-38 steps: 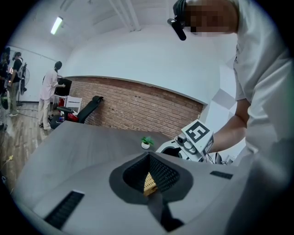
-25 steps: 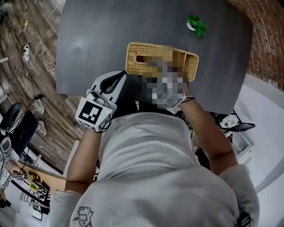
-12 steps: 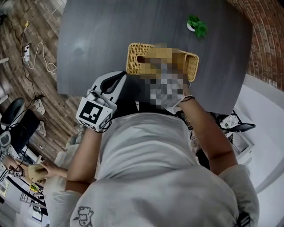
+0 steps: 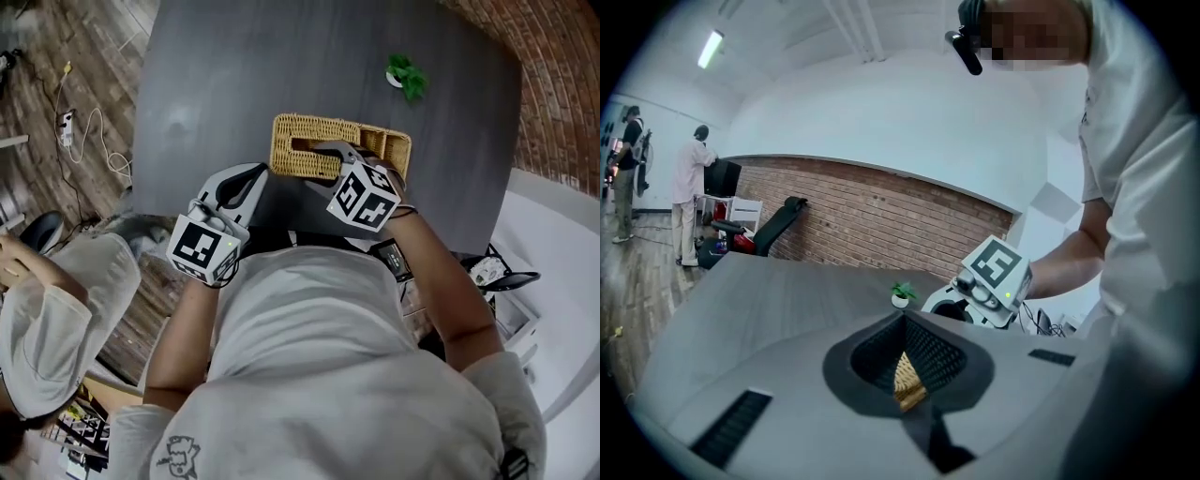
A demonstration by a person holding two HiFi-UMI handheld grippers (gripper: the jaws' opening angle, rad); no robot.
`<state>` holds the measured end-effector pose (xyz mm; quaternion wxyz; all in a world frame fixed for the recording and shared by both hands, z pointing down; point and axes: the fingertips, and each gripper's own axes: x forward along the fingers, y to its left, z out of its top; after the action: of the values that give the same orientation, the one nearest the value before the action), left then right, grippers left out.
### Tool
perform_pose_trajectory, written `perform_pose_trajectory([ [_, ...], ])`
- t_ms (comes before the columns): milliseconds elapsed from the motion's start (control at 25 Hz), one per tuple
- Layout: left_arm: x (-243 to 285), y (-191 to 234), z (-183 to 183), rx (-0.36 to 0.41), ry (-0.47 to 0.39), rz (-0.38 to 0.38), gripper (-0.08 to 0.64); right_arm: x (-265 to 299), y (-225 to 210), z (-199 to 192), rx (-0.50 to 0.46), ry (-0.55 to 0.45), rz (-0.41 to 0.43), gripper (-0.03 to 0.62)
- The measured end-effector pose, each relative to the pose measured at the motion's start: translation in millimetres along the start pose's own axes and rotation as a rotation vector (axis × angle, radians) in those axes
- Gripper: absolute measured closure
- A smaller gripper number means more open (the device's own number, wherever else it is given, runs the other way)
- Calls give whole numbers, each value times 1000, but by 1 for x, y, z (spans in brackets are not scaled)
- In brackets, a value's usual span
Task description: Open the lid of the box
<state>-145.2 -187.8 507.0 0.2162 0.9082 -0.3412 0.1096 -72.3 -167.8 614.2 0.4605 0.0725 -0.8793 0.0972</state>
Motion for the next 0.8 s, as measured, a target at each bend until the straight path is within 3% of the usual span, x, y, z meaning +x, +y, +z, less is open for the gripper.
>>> perform_pose_trajectory([
  [160,-1,-1,11,25,-3,-16,549,-13,-3,11,9,-7,18,368],
  [320,2,3,22,56,-1,-26,549,-27,-6,22,-2,-17,23,440],
  [600,7,3,44,97,3,-54,549,-49,-18,36,-28,-7,-2,495],
  [800,17,16,61,144,-3,-73,549,-61,-52,53,-59,-14,-51,531],
])
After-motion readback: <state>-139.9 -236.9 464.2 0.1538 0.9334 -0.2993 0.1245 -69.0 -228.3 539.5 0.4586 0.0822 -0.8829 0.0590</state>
